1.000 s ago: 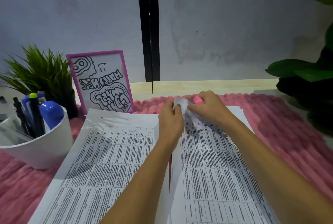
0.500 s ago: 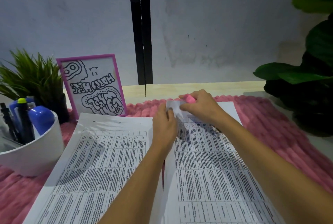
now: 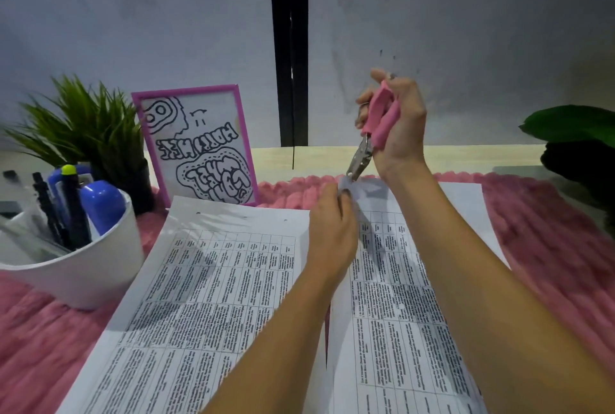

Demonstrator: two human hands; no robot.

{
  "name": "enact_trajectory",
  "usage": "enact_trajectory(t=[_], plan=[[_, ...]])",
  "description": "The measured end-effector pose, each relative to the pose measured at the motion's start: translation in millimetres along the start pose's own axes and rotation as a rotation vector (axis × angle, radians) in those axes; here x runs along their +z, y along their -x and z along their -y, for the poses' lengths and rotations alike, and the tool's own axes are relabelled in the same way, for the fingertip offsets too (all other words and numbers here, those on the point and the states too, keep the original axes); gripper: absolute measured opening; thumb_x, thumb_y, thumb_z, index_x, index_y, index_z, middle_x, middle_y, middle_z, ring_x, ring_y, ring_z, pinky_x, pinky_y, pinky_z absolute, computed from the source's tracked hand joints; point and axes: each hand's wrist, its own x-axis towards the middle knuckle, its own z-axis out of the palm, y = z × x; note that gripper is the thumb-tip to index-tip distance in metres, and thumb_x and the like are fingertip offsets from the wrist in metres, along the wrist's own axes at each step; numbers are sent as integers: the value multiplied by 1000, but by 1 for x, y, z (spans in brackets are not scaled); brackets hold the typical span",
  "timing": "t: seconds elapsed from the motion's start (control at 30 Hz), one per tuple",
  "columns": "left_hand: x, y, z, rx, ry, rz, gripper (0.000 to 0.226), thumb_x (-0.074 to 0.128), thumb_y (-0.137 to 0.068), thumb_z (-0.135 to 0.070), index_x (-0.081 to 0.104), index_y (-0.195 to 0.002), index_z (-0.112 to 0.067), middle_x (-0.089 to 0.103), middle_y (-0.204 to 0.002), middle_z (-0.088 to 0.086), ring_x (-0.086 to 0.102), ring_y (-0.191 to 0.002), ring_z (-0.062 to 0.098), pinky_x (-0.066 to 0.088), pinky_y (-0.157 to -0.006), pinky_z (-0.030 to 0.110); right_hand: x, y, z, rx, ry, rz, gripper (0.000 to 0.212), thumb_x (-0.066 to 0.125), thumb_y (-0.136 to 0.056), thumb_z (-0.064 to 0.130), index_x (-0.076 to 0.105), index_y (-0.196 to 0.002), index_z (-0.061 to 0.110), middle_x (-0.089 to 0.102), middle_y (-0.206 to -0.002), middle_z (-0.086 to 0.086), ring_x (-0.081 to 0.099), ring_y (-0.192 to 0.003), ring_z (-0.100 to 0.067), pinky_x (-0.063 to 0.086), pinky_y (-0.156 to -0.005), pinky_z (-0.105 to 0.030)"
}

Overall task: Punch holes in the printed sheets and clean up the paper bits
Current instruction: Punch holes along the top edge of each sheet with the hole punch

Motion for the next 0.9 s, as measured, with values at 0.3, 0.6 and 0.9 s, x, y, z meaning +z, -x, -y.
enact_trajectory(t=[0.3,0.6,0.9], plan=[[4,-4,14,6,47,-93,17,43,-103,-21,54,-96,-11,56,-89,7,50,-82,14,46,-73,32,-8,-2,-7,93,89,76,32,55,-78,32,59,-102,12,63,-71,-6,55,-58,-16,45,-58,-29],[4,-7,16,-14,117,-129,10,50,-98,-25,57,-96,-19,62,-96,4,58,-96,28,52,-84,53,-9,-5,-12,267,258,73,58,60,-66,34,60,-113,-1,63,-84,-13,59,-66,-19,52,-57,-30],[3,-6,12,19,158,-153,16,57,-97,-25,61,-90,-12,63,-87,6,57,-87,28,50,-77,43,-5,1,-23,165,249,-225,44,53,-95,42,67,-95,0,63,-69,-8,56,-54,-16,47,-51,-25]])
